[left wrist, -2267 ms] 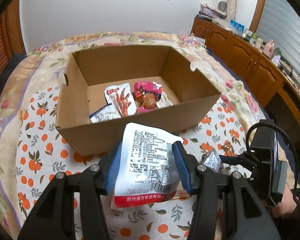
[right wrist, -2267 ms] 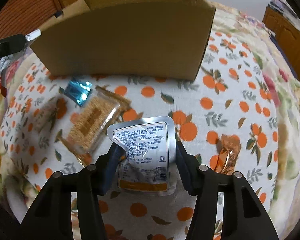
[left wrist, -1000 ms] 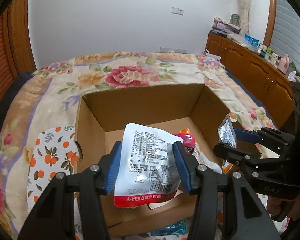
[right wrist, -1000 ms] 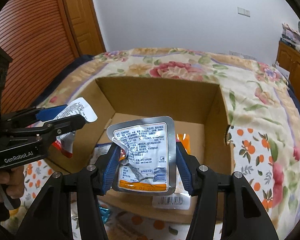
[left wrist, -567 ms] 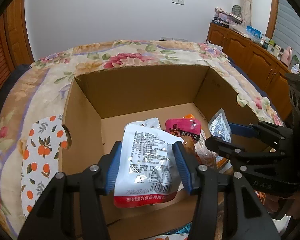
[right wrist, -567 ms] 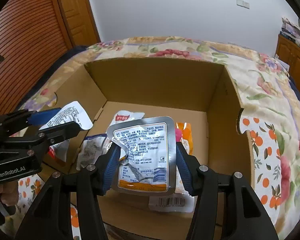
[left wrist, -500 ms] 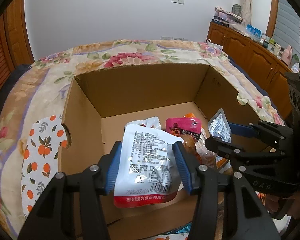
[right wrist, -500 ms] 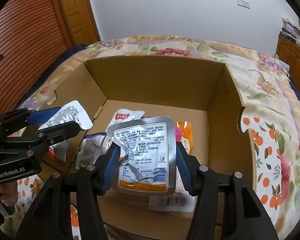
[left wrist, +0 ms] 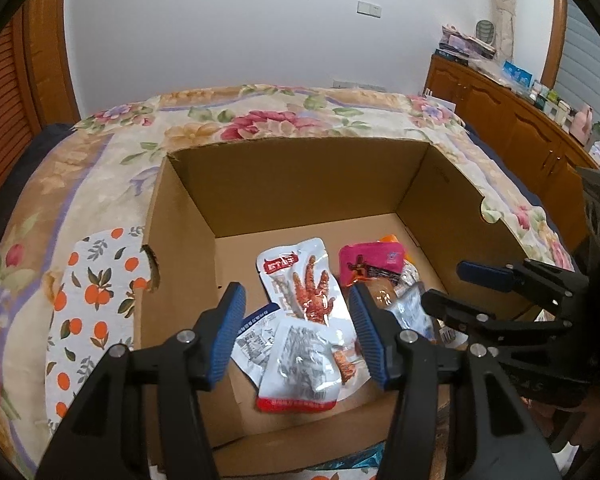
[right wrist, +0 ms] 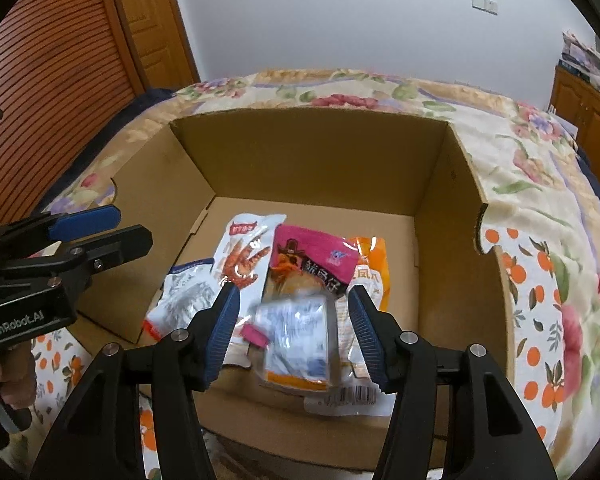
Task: Organize snacks
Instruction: 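Open both tools to drop the packets into the box and withdraw, then grasp the small white bar packet with the left tool while the right tool grasps the clear sesame bar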
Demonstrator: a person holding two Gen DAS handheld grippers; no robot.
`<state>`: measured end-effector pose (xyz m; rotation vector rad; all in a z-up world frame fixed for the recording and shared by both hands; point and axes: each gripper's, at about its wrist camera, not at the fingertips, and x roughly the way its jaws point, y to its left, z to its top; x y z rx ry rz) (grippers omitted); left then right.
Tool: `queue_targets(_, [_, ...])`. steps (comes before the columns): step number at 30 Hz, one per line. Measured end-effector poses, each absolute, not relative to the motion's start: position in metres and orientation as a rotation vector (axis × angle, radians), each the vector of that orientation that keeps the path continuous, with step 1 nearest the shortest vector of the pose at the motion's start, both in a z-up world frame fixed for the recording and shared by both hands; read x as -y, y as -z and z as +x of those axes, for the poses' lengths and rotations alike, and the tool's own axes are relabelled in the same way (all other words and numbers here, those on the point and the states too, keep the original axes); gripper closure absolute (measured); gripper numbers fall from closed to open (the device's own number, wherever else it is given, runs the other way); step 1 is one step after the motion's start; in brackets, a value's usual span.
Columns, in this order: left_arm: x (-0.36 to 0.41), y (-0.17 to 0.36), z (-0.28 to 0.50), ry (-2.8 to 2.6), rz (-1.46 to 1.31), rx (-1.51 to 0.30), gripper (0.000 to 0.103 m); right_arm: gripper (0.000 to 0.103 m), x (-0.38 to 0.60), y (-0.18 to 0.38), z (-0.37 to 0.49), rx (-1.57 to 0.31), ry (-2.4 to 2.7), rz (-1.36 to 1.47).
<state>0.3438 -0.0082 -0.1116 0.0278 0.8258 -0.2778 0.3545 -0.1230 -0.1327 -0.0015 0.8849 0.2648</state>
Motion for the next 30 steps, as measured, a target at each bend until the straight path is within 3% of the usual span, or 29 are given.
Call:
queue_targets(11, [0.013, 0.091, 0.309, 0.255, 0.066, -0.772, 0.042, 0.042, 0.131, 0.101, 0.318, -0.854, -0.265, 0.0])
queue_targets(14, [0.012, 0.084, 0.296, 0.264, 0.071, -0.759, 0.037, 0.034, 0.136, 0.09, 0.299, -0.842, -0.261, 0.003])
queue_targets(22, [0.008, 0.072, 0.251, 0.27, 0.075, -0.737, 0.006, 0.01, 0.146, 0.069, 0.254, -0.814, -0.238, 0.017])
queue_targets(25, [0.009, 0.072, 0.235, 0.274, 0.106, -0.732, 0.005, 0.0, 0.147, 0.064, 0.243, -0.811, -0.239, 0.013])
queue_targets(30, [0.013, 0.075, 0.213, 0.284, 0.162, -0.735, 0.005, 0.0, 0.145, 0.056, 0.225, -0.787, -0.236, 0.012])
